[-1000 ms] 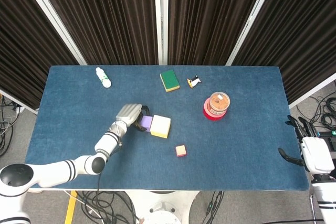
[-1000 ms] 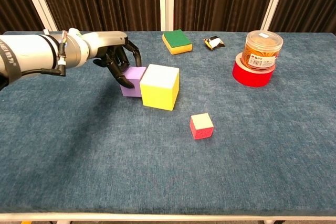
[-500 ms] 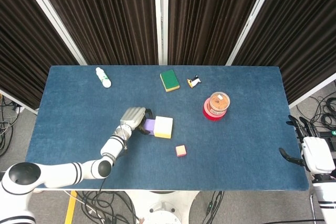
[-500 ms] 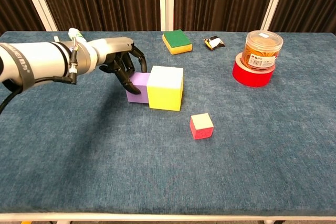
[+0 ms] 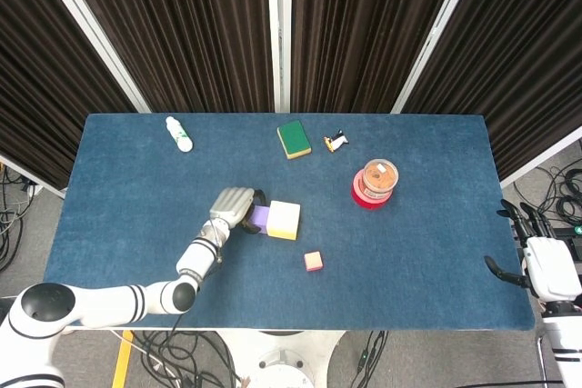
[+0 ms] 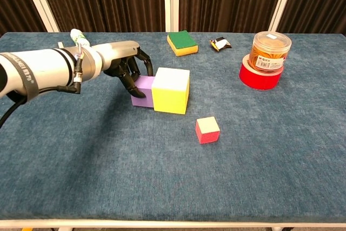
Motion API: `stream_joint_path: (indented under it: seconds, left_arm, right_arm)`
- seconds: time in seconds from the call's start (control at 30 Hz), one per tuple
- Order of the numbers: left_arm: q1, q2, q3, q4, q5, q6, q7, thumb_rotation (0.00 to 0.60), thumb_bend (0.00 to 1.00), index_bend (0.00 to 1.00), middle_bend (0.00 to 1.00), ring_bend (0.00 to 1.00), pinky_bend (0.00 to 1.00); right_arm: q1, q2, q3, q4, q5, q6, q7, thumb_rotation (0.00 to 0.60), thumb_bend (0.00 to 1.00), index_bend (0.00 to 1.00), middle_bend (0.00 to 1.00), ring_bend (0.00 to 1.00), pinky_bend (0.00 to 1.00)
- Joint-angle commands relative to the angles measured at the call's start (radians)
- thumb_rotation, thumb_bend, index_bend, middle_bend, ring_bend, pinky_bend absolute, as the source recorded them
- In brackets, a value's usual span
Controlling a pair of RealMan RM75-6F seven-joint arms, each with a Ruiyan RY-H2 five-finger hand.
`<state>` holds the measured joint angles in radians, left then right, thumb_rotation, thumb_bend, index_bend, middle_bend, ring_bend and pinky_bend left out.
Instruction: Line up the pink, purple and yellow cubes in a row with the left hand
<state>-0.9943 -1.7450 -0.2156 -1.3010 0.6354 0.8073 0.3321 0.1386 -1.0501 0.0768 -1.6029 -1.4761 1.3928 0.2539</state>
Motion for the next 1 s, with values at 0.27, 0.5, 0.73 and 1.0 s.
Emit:
stream_joint_path:
  seconds: [0.27,0.5,0.73,1.0]
  left_arm:
    - [0.016,0.008,0.009,-0.028,0.053,0.021,0.006,0.600,0.24,0.32,0.90,0.95,1.00]
    - [0.042,0.029,0.026,-0.064,0.104,0.063,0.015,0.600,0.24,0.25,0.89,0.94,0.99]
    - [0.064,0.035,0.043,-0.072,0.131,0.084,0.029,0.600,0.21,0.18,0.88,0.94,0.99]
    - [0.122,0.108,0.074,-0.133,0.221,0.150,0.026,0.600,0.21,0.17,0.88,0.93,0.98]
  right_arm:
    - [0.001,0.001,0.001,-0.005,-0.002,0.000,-0.004,0.600,0.17,0.04,0.20,0.00,0.08]
    - [0.001,0.002,0.002,-0.010,-0.003,0.003,-0.007,0.600,0.17,0.04,0.20,0.00,0.08]
    - [0.000,0.005,0.003,-0.014,-0.006,0.006,-0.010,0.600,0.17,0.04,0.20,0.00,0.08]
    - [0.003,0.006,0.004,-0.020,-0.007,0.003,-0.015,0.600,0.17,0.03,0.20,0.00,0.08]
